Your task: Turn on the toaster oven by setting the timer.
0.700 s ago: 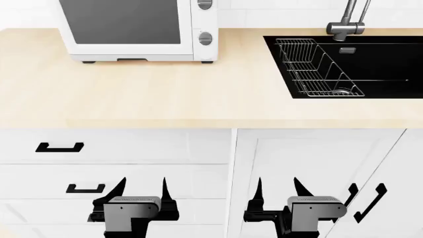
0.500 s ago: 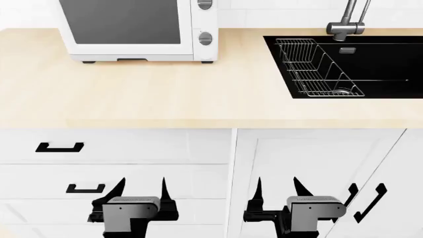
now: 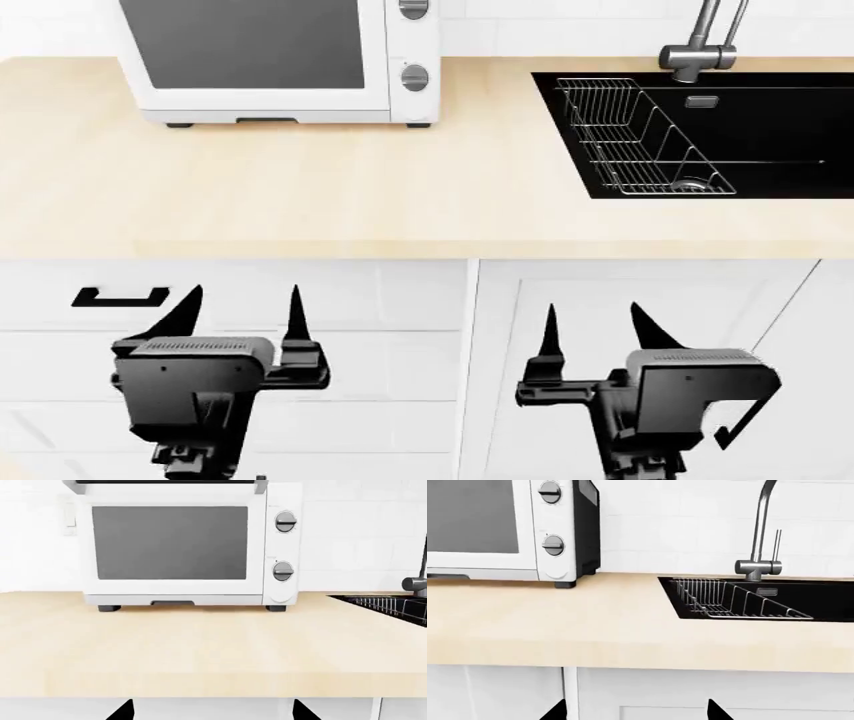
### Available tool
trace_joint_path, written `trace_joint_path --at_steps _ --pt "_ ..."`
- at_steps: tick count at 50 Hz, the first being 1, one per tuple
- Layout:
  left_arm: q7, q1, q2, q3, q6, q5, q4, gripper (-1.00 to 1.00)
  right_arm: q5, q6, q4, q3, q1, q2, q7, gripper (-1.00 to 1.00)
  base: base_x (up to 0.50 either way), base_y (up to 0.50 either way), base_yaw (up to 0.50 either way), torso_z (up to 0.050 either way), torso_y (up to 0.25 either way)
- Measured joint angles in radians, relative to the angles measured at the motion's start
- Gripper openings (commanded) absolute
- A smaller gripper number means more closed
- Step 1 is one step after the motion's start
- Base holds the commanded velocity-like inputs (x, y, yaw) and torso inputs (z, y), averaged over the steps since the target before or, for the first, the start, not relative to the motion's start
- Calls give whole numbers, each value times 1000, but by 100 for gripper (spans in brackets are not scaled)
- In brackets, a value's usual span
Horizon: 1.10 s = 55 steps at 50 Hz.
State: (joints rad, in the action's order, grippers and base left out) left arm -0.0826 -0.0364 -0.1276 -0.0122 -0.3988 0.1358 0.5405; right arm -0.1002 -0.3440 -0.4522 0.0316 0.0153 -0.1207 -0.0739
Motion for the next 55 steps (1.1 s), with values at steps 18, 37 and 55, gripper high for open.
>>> trace_joint_path --at_steps 18,37,55 --pt "-19 -253 -41 116 -516 210 292 100 -107 -434 -312 -57 185 -73 -11 100 0 0 0 0 0" --pt "-184 -568 -63 381 -1024 658 407 100 -272 -935 -481 -181 489 -90 -2 100 0 0 0 0 0" --pt "-568 -679 -147 486 -1098 1198 318 100 -533 -1160 -480 -295 630 -101 -139 100 0 0 0 0 0"
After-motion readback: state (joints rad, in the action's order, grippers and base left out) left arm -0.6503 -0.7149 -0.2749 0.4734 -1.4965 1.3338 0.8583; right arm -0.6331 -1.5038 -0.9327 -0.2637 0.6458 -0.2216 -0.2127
